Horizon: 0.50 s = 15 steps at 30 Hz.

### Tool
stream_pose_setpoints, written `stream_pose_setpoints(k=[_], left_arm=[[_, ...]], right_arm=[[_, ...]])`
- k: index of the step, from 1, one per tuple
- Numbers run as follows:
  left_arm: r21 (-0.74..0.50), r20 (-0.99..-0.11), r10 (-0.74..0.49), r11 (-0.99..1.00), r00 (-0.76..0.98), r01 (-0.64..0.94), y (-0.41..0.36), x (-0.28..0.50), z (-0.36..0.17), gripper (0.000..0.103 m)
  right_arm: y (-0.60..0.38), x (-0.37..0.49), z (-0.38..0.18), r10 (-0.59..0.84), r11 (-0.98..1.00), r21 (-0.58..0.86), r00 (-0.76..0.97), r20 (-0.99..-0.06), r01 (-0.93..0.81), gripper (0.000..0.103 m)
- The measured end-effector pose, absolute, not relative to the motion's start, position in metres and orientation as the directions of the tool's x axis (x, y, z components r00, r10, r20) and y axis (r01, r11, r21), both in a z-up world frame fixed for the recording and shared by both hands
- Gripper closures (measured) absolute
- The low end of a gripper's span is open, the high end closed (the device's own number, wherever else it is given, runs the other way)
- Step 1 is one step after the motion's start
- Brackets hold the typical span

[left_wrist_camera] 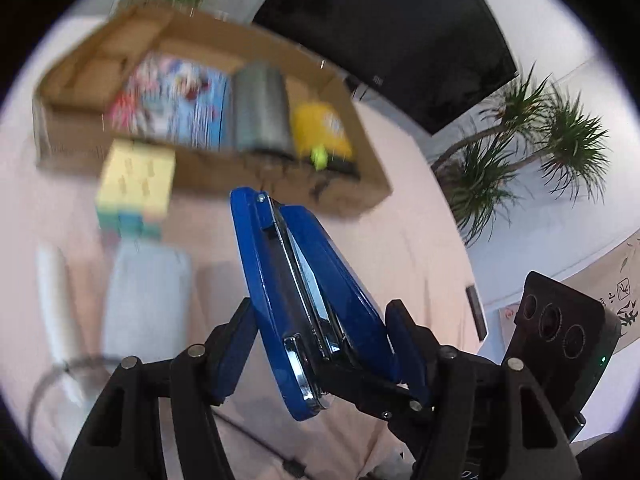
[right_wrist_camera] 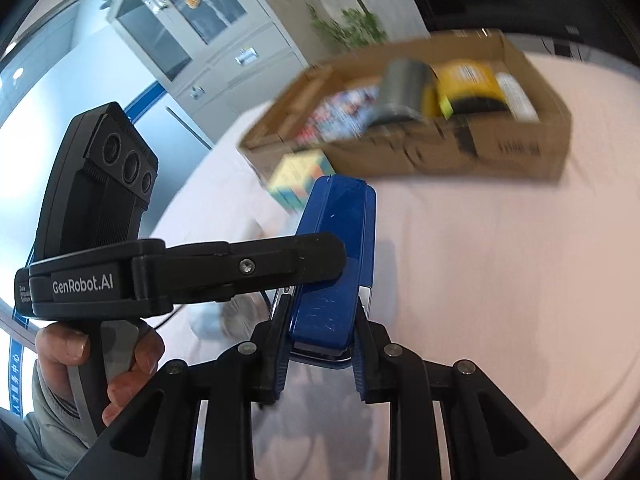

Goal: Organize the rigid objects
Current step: 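Lower the blue stapler into the box beside the game box, open right gripper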

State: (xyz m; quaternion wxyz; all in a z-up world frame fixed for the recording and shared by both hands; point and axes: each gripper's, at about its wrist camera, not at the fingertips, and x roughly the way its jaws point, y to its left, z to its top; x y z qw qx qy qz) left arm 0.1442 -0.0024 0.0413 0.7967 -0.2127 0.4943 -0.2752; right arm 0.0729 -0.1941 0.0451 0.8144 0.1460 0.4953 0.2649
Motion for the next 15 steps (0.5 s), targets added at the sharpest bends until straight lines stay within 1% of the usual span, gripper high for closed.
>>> stream_pose_setpoints(k=[5,8,11,15], left_arm=[[-0.590,-0.635,-0.647,0.759,0.422,0.275,0.025,0.191,0.085,0.039],[-0.581,-0.635,-0.645,0.761,0.425,0.288,0.043,0.231,0.100,0.039],[-0.583,-0.646,-0.644,0.763,0.410,0.280,0.059,0.270,0.101,0.039],[-0.608,-0.666,-0.654,0.755,0.359,0.248,0.081,0.314,0.077,0.039]], right_arm=[[-0.171,0.118,0.085,0.580,0.814,0.471,0.436,-0.688,-0.340,0.079],[-0.152,0.157,0.101,0.575,0.818,0.456,0.461,-0.676,-0.351,0.079],[-0.134,0.200,0.106,0.573,0.819,0.465,0.456,-0.681,-0.336,0.079],[-0.111,0.252,0.092,0.567,0.824,0.484,0.430,-0.703,-0.294,0.079]])
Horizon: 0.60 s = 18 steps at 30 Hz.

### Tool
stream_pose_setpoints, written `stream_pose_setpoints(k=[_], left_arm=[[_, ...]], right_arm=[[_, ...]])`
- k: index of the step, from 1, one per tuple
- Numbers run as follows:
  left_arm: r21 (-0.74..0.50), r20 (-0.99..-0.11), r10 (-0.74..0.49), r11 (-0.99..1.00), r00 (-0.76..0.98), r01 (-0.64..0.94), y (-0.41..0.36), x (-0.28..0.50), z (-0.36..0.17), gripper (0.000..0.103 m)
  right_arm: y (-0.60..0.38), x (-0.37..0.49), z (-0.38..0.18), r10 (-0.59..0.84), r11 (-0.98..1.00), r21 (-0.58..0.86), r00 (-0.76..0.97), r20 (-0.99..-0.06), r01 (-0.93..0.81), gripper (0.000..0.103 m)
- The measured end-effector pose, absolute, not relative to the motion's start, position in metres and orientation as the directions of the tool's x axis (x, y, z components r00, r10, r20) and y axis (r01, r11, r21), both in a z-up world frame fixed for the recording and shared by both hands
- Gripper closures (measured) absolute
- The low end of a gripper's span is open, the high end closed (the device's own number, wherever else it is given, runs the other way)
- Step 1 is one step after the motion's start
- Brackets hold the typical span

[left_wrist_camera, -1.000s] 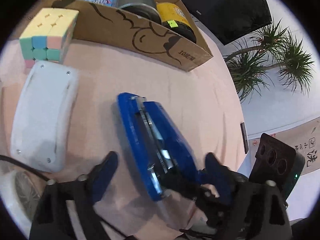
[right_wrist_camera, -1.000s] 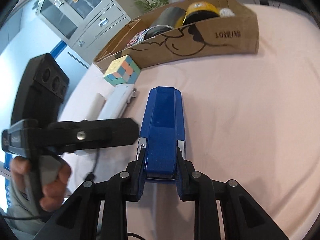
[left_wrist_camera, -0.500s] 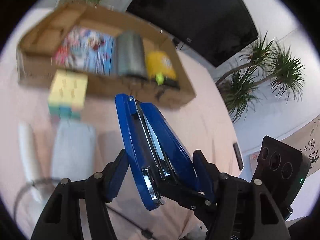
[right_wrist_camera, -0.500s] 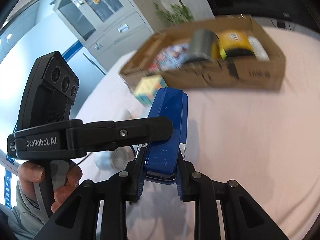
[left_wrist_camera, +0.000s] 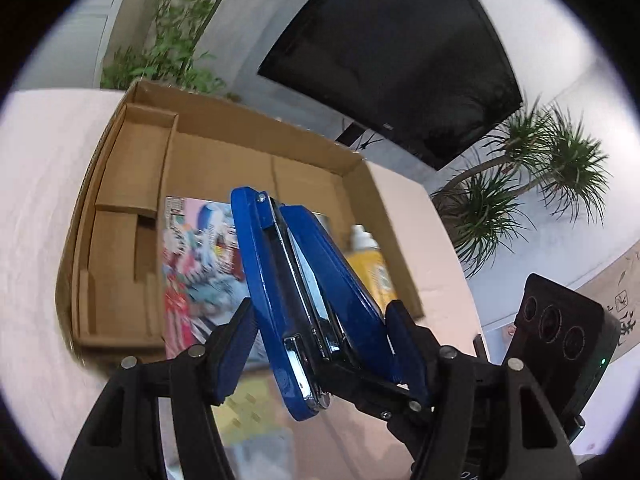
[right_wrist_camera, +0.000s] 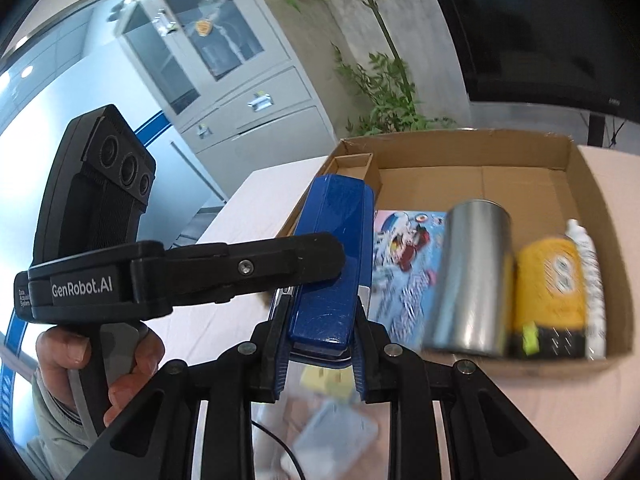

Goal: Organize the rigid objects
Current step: 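Lower the blue stapler into the box beside the game box, open right gripper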

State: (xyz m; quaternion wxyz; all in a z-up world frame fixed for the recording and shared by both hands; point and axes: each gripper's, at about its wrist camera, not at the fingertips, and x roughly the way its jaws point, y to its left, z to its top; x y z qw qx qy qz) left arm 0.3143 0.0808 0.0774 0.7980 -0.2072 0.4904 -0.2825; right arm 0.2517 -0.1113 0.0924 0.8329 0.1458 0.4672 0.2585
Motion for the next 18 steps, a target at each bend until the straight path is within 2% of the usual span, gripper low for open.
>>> stream_pose_setpoints(k=[6,10,14,18], left_arm=[[-0.612,-0.720,-0.638,0.769,0.273,0.184,0.094,0.356,0.021,0.039],[-0.590,-0.752,-0.615,0.789,0.236,0.172,0.093,0.360,0.005,0.038],[-0.494,-0.801,-0.530,0.848,0.279,0.193,0.089,0.356,0.014,0.037],[-0.445,-0.781,-0.499,0.866,0.375,0.227,0.094,0.350,0.045,0.032]], right_arm=[[-0.086,0.299,0.038,0.553,0.832,0.514,0.362,-0.750,-0.206,0.079],[-0.078,0.306,0.009,0.547,0.835,0.527,0.336,-0.767,-0.156,0.079],[-0.077,0.305,-0.010,0.556,0.826,0.550,0.332,-0.762,-0.122,0.079],[-0.069,0.302,-0.017,0.540,0.836,0.537,0.338,-0.771,-0.110,0.076]])
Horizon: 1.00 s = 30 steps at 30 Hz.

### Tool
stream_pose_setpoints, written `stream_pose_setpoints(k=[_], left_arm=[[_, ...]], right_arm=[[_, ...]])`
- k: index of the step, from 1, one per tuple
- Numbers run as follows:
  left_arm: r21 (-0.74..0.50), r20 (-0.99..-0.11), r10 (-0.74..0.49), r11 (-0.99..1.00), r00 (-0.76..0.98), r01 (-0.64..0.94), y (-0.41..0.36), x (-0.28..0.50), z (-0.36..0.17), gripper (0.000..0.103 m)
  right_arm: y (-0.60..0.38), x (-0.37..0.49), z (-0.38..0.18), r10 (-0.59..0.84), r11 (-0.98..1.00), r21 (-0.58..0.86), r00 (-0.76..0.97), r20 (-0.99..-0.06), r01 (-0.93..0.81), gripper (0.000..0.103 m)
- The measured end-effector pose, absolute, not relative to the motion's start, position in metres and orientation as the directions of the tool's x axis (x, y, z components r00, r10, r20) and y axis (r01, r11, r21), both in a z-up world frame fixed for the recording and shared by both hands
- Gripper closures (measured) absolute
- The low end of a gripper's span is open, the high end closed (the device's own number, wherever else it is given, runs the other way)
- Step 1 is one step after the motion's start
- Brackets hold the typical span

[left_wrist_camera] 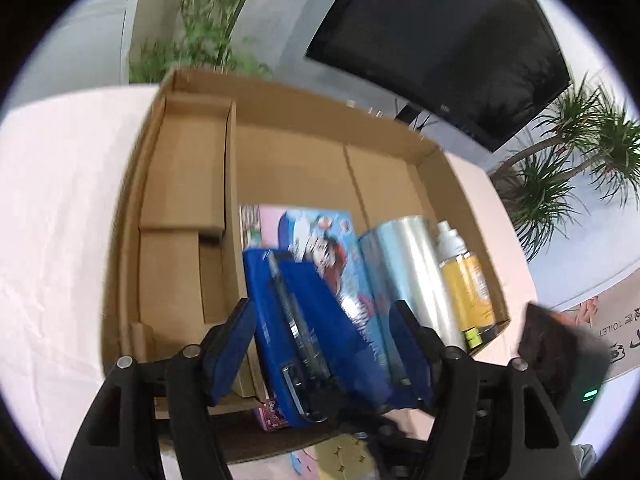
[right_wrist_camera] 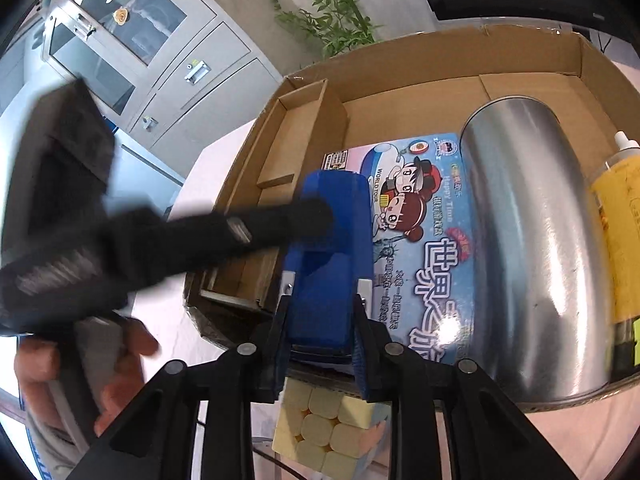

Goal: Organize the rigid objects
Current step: 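Lower the blue stapler into the box beside the game box, open right gripper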

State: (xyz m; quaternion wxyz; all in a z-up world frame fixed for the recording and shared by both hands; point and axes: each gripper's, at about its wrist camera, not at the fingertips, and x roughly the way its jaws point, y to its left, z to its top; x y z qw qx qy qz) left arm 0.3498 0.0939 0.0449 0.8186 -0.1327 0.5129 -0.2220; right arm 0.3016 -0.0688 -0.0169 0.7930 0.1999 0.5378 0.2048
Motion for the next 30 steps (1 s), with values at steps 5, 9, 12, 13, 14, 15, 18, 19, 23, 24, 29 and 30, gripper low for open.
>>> stream_pose_setpoints(k=[5,9,12,13,14,15,18,19,23,24,29,30], left_arm=[[-0.416,-0.773,-0.463,0.886,0.433,0.205,0.107,0.335,0.063,0.031],[-0.421,-0.760,-0.444,0.893,0.475,0.161,0.126,0.317,0.070,0.031],[-0.434,-0.741,-0.438,0.891,0.508,0.136,0.142,0.298,0.074,0.031],[-0.437,-0.738,-0.434,0.891,0.517,0.124,0.147,0.291,0.074,0.031],[-0.440,-0.736,-0.430,0.891,0.522,0.114,0.151,0.286,0.073,0.031],[-0.443,-0.736,-0.427,0.891,0.526,0.103,0.154,0.282,0.072,0.031],[-0.449,-0.738,-0.419,0.890,0.529,0.079,0.158,0.270,0.067,0.031],[-0.446,-0.739,-0.414,0.892,0.531,0.075,0.158,0.268,0.067,0.031],[-0.411,-0.730,-0.376,0.909,0.572,0.073,0.156,0.248,0.072,0.031],[-0.391,-0.725,-0.358,0.917,0.588,0.077,0.155,0.243,0.074,0.031],[-0.240,-0.676,-0.244,0.965,0.695,0.104,0.140,0.200,0.103,0.016],[-0.235,-0.661,-0.240,0.966,0.711,0.108,0.137,0.191,0.105,0.015]], right_arm=[[-0.052,0.307,-0.021,0.543,0.834,0.541,0.324,-0.775,-0.104,0.067],[-0.043,0.303,-0.020,0.552,0.830,0.546,0.309,-0.775,-0.114,0.064],[-0.045,0.298,-0.016,0.545,0.838,0.520,0.303,-0.782,-0.165,0.059],[-0.047,0.294,-0.013,0.531,0.847,0.503,0.311,-0.788,-0.171,0.054],[-0.049,0.296,-0.012,0.523,0.852,0.491,0.315,-0.792,-0.179,0.049],[-0.047,0.296,-0.011,0.519,0.855,0.481,0.311,-0.797,-0.194,0.049],[-0.039,0.297,-0.014,0.509,0.860,0.465,0.284,-0.812,-0.213,0.049],[-0.039,0.299,-0.014,0.521,0.853,0.477,0.274,-0.808,-0.213,0.048],[-0.044,0.299,-0.012,0.566,0.823,0.520,0.256,-0.784,-0.227,0.041],[-0.047,0.295,-0.009,0.584,0.810,0.532,0.256,-0.770,-0.248,0.041],[-0.073,0.241,0.033,0.476,0.876,0.346,0.493,-0.728,-0.336,0.001],[-0.079,0.227,0.037,0.464,0.882,0.323,0.518,-0.718,-0.342,0.001]])
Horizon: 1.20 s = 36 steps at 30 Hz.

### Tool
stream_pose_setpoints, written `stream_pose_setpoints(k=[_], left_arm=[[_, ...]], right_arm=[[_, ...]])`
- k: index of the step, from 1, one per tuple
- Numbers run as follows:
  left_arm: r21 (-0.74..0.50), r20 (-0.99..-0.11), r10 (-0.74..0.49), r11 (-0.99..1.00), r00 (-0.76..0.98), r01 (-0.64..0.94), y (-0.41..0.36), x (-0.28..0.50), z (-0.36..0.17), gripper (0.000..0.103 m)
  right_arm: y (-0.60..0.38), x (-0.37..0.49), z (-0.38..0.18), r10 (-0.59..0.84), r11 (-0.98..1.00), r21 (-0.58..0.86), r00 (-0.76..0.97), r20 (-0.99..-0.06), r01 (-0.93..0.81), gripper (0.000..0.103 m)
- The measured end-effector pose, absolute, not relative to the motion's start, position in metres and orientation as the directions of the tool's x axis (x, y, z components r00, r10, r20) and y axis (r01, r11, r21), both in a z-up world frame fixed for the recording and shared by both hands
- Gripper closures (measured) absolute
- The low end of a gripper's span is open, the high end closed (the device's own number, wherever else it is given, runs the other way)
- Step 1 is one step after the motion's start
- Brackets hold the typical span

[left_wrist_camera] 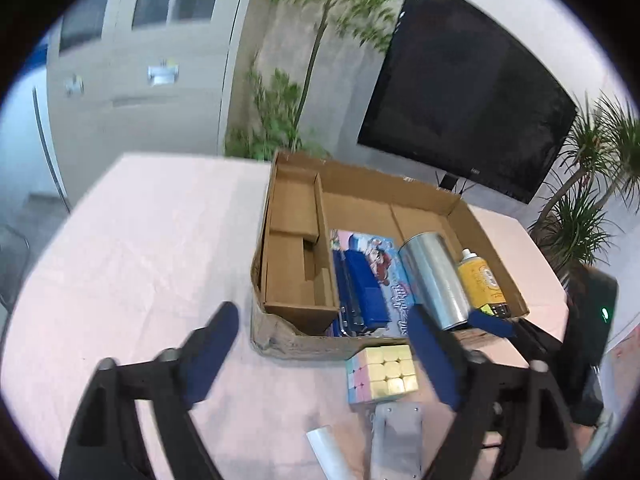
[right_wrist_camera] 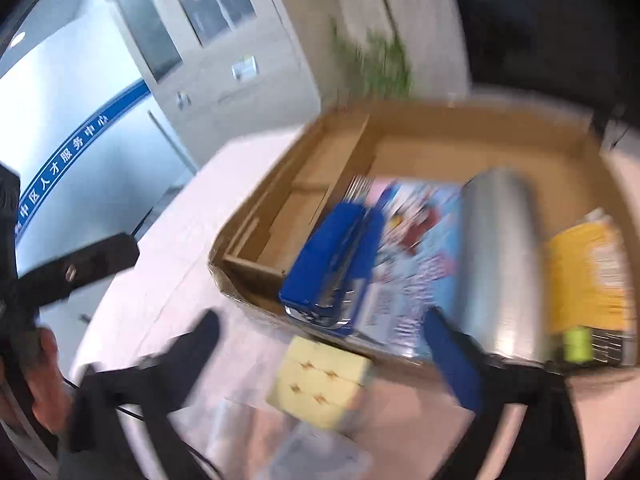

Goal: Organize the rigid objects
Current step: 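Lower the blue stapler into the box beside the game box, open right gripper, then grasp the pastel Rubik's cube with the right gripper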

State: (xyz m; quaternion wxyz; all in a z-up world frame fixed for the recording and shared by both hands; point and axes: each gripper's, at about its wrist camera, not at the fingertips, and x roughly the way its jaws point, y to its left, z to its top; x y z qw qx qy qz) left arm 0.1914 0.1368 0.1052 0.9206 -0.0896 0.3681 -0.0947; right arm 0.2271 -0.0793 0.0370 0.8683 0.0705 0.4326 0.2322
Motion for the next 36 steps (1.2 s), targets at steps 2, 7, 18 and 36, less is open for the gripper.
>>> stream_pose_setpoints(k=[2,7,18,36], left_arm=[[-0.248,-0.671,-0.262,0.961,0.693,0.123,0.131,0.186,0.099,0.015],[-0.423,-0.737,-0.434,0.894,0.518,0.147,0.117,0.206,0.045,0.015],[-0.567,-0.759,-0.563,0.818,0.326,0.096,0.095,0.243,-0.028,0.051],[-0.468,-0.698,-0.501,0.860,0.511,0.203,0.069,0.206,0.067,0.059]], right_arm=[[-0.088,0.201,0.037,0.459,0.883,0.300,0.531,-0.712,-0.361,0.001],[-0.099,0.161,0.013,0.465,0.869,0.283,0.470,-0.750,-0.407,0.001],[-0.059,0.206,-0.039,0.510,0.810,0.331,0.303,-0.805,-0.484,0.052],[-0.083,0.188,0.044,0.516,0.826,0.261,0.484,-0.706,-0.500,0.062]])
